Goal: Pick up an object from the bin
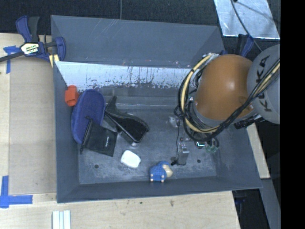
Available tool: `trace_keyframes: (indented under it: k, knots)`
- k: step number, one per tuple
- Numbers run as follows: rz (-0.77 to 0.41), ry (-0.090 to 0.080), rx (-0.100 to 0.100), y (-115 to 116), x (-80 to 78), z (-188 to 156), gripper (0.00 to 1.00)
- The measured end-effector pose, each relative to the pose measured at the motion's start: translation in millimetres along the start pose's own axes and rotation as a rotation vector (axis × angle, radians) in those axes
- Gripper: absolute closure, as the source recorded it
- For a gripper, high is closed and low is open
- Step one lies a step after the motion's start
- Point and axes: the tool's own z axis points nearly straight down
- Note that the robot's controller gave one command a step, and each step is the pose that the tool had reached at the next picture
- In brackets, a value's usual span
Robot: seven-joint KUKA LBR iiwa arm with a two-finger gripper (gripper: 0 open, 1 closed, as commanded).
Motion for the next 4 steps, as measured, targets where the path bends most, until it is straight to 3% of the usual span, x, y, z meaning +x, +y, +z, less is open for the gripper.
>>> trace_keyframes:
  k: [1, 2, 3, 4]
  knots:
    - [-0.544, -0.012, 0.003, 18.0, 14.1, 107.6, 0.0]
    - [-0.531, -0.012, 0.002, 25.1, 3.1, 78.0, 0.0]
    - [-0.723, -0.009, 0.002, 24.6, 5.9, 79.8, 0.0]
    - [-0.626, -0.009, 0.005, 20.2, 14.8, 108.0, 0.0]
